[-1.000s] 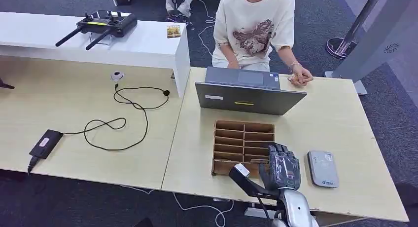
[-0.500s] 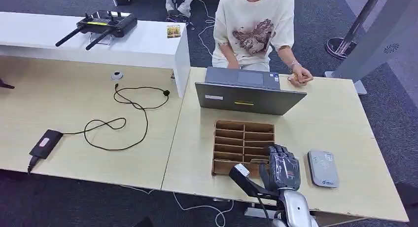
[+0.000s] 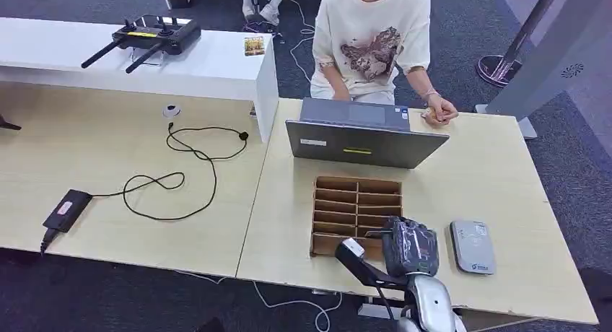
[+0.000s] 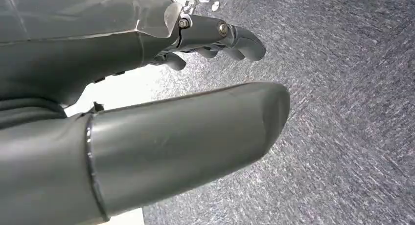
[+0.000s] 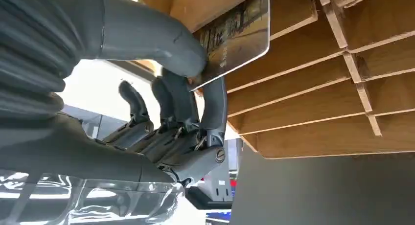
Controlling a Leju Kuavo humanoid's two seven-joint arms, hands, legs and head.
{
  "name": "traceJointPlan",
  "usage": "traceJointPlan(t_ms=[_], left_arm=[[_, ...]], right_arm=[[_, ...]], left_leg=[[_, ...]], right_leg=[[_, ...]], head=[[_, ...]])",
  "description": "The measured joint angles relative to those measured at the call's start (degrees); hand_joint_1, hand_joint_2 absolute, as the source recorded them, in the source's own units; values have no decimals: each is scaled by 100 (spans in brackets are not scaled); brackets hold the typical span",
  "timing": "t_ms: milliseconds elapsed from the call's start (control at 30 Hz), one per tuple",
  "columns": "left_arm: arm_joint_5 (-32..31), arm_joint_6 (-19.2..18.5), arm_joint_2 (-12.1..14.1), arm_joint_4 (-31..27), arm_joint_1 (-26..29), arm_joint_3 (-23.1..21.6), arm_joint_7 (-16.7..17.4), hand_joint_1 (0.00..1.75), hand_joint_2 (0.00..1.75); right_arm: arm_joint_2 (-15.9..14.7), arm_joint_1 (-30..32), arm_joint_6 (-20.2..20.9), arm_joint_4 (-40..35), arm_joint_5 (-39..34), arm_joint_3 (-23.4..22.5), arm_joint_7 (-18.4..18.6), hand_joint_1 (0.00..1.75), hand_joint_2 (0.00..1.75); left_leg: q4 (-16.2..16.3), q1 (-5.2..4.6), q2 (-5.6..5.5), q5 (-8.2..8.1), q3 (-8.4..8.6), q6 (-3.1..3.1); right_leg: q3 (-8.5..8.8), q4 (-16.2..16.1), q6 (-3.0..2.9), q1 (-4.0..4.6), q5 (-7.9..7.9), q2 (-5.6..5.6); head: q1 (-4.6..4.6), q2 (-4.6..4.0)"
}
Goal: Pass the card to the sensor for recognition and then transmit it.
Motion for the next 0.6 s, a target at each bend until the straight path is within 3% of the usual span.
traceJointPlan(t_ms=[600], left_arm=[[-9,0,-7,0,0,0,0,0,0]], right_arm=[[0,-20,-15,35,-15,11,-15,157,175]], left_leg=[[0,0,0,0,1,0]], right_leg=[[0,0,0,0,0,0]], head=[[-2,0]])
